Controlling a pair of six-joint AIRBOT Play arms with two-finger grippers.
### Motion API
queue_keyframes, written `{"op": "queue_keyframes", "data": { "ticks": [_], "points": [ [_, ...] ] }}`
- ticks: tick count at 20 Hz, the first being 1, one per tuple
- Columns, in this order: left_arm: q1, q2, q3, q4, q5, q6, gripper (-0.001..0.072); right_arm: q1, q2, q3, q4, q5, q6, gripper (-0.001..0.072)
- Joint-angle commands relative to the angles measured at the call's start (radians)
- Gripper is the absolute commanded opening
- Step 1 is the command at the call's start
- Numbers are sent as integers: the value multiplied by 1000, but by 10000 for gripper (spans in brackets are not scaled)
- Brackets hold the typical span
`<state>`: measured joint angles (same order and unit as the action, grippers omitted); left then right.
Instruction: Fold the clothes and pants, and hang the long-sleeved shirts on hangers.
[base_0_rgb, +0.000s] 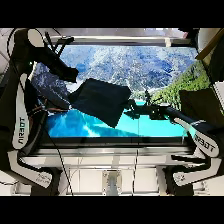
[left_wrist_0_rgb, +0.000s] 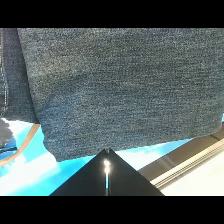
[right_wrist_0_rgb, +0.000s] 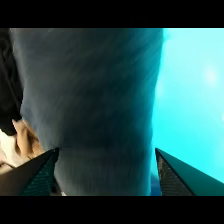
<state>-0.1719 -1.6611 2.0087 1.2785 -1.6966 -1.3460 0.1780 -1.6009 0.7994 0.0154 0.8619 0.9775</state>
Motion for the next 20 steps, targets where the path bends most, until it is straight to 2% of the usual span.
{"op": "queue_keyframes", "data": {
  "ticks": [1,5,6,7,8,11,14,17,20],
  "points": [
    [-1,0,0,0,1,0,13,23,-80,50,82,-17,-51,691],
    [-1,0,0,0,0,0,13,110,-129,148,74,-30,-54,669],
    [-1,0,0,0,0,0,13,124,-128,177,57,-32,-55,563],
    [-1,0,0,0,0,0,13,128,-126,206,43,-27,-54,280],
    [-1,0,0,0,0,0,13,127,-122,232,32,-19,-53,38],
    [-1,0,0,0,-1,0,13,58,-90,303,-33,22,-38,38],
    [-1,0,0,0,-2,0,13,-101,5,342,-225,95,82,38],
    [-1,0,0,0,-2,1,13,-341,144,349,-407,212,196,37],
    [-1,0,0,0,10,1,13,-629,296,349,-465,356,230,37]
  ]
}}
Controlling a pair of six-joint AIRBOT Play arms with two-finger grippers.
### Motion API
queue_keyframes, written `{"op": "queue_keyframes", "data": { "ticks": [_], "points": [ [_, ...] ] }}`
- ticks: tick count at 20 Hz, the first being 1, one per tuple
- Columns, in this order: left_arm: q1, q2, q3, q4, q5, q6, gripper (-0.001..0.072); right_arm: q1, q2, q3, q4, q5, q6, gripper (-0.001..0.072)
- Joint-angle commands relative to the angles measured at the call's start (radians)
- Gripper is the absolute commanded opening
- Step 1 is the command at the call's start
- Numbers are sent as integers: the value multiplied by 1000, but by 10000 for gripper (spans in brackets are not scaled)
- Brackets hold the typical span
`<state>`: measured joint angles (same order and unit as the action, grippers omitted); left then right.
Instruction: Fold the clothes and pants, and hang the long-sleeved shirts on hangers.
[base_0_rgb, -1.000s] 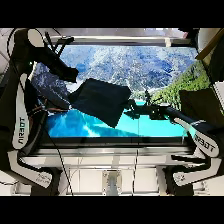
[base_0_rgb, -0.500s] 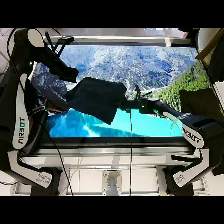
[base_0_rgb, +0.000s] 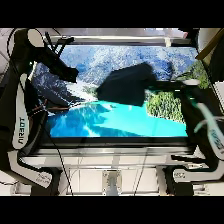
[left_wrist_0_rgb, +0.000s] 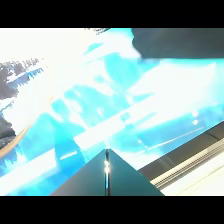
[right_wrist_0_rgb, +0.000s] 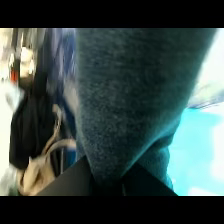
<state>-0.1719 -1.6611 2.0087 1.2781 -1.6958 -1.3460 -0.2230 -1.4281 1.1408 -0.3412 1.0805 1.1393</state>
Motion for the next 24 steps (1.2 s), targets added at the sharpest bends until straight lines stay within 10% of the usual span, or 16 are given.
{"op": "queue_keyframes", "data": {
  "ticks": [1,7,13,17,18,19,20,24],
  "points": [
    [-1,0,0,1,13,1,12,-338,176,8,-119,180,79,37],
    [-1,0,0,0,31,0,13,-854,343,118,-705,599,185,34],
    [-1,0,0,0,37,-27,13,-1019,336,77,-1247,593,317,35],
    [-1,0,0,0,38,-44,13,-1100,336,77,-1281,490,336,41],
    [-1,0,0,0,38,-45,13,-1105,336,77,-1276,480,336,189],
    [-1,0,0,0,38,-45,13,-1105,336,79,-1270,480,338,495],
    [-1,0,0,0,38,-47,13,-1104,336,92,-1257,491,367,606],
    [-1,0,0,0,39,-71,12,-1102,343,272,-872,464,420,443]
  ]
}}
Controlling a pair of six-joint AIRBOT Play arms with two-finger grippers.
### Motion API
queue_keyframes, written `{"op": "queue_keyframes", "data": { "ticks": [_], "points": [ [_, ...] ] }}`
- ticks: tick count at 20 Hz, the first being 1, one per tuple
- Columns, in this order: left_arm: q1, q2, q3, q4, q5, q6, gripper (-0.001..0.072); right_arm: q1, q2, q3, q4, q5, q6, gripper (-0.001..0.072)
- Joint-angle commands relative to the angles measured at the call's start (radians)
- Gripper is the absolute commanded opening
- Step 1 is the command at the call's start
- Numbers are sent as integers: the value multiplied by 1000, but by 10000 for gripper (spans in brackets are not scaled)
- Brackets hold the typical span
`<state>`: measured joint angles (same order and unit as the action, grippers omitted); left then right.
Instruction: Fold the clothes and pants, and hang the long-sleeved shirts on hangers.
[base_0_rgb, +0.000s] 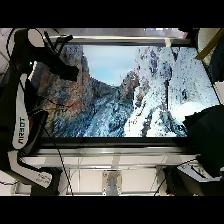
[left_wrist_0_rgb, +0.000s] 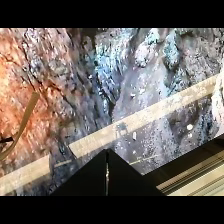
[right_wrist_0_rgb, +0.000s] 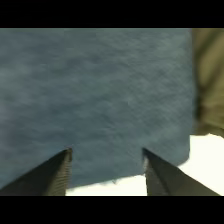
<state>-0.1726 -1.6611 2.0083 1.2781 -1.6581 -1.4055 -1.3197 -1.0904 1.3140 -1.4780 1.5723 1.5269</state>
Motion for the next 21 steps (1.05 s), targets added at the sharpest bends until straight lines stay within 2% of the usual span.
{"op": "queue_keyframes", "data": {
  "ticks": [1,2,3,4,7,11,15,21],
  "points": [
    [0,0,0,0,10,-32,12,11,16,126,451,-39,2,396],
    [-1,0,0,0,25,-48,13,60,39,129,656,-38,-69,239],
    [-3,0,0,0,42,-58,13,137,61,126,792,-38,-147,33],
    [-6,0,0,0,58,-61,12,252,80,125,849,-40,-224,38],
    [-6,0,0,0,64,-62,13,608,92,126,794,-22,-292,38],
    [-6,0,0,1,64,-61,13,948,93,126,523,-16,-291,39],
    [-6,0,0,0,65,-61,13,1075,93,126,514,-20,-291,39],
    [-6,0,0,0,64,-61,14,1094,93,126,513,-21,-291,39]
  ]
}}
